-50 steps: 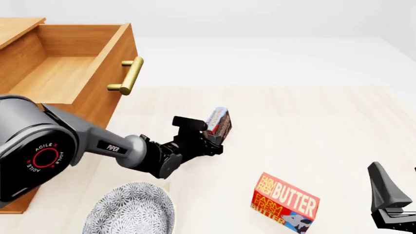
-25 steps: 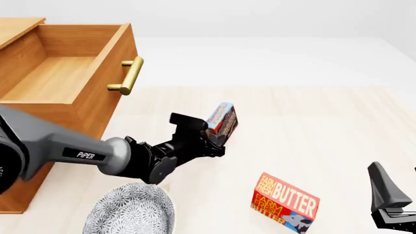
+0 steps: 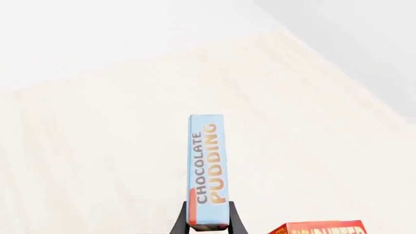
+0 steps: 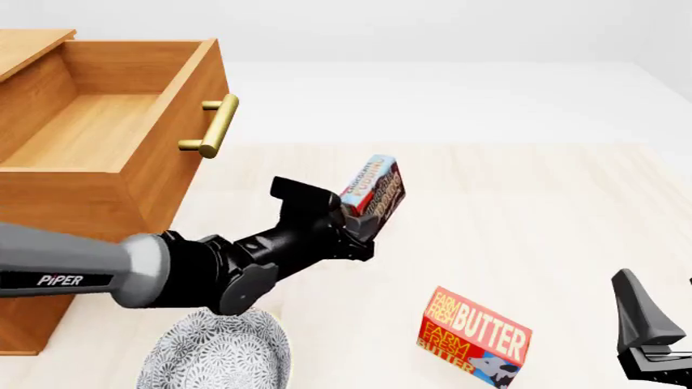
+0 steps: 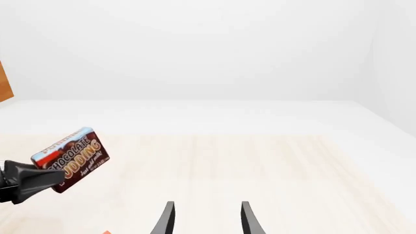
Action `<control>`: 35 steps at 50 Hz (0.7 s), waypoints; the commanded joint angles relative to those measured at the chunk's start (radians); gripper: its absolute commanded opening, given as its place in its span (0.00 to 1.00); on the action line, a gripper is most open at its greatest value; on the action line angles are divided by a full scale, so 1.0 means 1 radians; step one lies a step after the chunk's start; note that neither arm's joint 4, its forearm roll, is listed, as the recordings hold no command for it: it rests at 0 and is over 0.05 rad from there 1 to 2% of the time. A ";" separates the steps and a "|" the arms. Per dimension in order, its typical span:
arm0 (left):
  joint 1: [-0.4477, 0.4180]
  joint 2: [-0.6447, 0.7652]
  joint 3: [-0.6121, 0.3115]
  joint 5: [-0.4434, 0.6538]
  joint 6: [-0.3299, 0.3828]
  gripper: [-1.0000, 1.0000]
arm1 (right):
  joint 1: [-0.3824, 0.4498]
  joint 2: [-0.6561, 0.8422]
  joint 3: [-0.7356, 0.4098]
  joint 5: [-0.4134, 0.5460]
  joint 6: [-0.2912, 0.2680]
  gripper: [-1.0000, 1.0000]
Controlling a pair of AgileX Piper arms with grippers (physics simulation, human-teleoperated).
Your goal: Put the chocolate pudding in the top drawer of the cabinet and close it.
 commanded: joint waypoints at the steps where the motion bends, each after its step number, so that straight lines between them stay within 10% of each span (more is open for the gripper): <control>1: -0.015 -0.075 0.024 0.022 0.025 0.00 | 0.000 0.000 0.000 0.000 0.000 1.00; 35: -0.026 -0.333 0.078 0.157 0.068 0.00 | 0.000 0.000 0.000 0.000 0.000 1.00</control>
